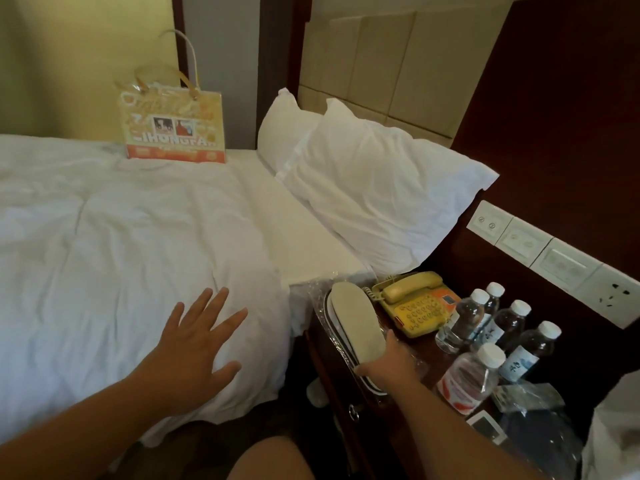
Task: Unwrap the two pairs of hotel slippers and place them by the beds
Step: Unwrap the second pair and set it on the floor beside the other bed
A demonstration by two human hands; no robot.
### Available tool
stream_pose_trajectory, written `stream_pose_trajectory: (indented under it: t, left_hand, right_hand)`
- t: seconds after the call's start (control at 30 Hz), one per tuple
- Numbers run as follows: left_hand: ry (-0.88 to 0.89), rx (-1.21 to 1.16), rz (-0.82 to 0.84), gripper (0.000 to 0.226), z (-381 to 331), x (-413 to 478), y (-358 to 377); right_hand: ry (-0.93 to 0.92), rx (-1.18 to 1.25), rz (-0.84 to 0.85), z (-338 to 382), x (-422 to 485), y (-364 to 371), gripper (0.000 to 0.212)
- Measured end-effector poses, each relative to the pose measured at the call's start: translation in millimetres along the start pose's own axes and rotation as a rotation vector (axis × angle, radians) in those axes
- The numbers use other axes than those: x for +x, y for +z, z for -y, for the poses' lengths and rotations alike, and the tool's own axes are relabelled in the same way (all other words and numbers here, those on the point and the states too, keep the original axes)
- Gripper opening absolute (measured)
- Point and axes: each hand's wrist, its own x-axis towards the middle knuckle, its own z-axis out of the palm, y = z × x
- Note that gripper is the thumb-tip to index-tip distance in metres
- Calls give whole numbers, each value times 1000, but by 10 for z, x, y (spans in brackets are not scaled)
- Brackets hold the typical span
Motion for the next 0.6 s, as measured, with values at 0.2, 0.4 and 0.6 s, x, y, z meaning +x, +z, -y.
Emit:
stream_pose_trajectory:
  t: [0.2, 0.4, 0.6]
  left_hand:
    - [17, 28, 23, 78, 23, 148, 135]
    - [24, 39, 35, 77, 23, 169, 131]
    - [19, 30, 44, 75, -20, 120, -24]
  right_hand:
    - [54, -126, 17, -45, 144, 152, 135]
    - [56, -122, 10, -62, 211, 168, 138]
    - [88, -72, -78, 26, 240, 48, 125]
